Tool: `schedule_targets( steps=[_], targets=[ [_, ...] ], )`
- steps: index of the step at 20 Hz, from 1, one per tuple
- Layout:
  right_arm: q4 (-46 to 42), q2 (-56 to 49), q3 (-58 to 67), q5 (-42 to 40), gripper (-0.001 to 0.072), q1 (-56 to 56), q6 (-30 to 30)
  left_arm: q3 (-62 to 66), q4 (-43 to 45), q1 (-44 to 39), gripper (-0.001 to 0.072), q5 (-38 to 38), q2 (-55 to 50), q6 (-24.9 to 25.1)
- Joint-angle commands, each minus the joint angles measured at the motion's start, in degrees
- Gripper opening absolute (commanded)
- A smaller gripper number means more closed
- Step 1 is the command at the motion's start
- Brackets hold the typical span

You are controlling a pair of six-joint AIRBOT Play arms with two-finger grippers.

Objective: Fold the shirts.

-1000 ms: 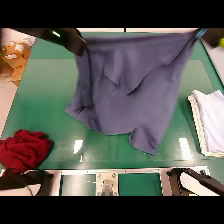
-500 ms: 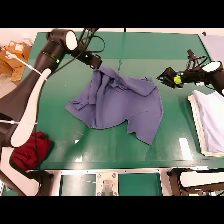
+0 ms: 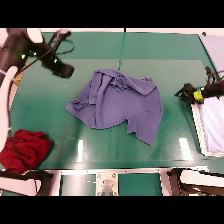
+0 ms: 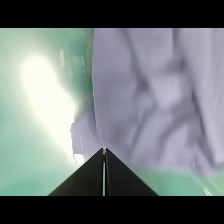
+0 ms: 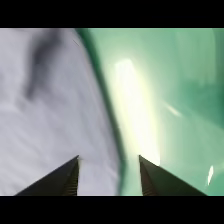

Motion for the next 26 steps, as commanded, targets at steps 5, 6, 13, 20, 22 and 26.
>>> schedule_targets(
  steps=[5,6,13,20,22,26],
  targets=[
    [8.1,1.7,-17.0,-9.1,0.0428,-1.9,-5.5,-41.9,-18.7,13.6,0.002,9.2,18.8,0.9],
    [9.9,1.0,-17.0,-9.2,0.0427,-1.1,-6.5,-44.8,-21.8,15.2,0.0019,9.6,18.9,1.9],
    [15.7,-6.1,-15.7,-12.8,0.0324,8.2,-9.2,-55.4,-32.7,16.4,0.0425,18.4,18.7,2.5],
    [15.7,-6.1,-12.0,-10.8,0.0021,9.0,-9.5,-64.3,-41.7,7.3,0.0424,39.7,17.1,2.7],
    [16.0,-6.1,-11.6,-9.9,0.0021,9.0,-9.5,-64.3,-44.2,3.0,0.0425,44.3,13.5,2.7],
    [15.9,-5.6,-11.3,-7.6,0.002,9.0,-9.5,-63.3,-47.1,2.0,0.0021,44.3,10.9,4.5]
  ],
)
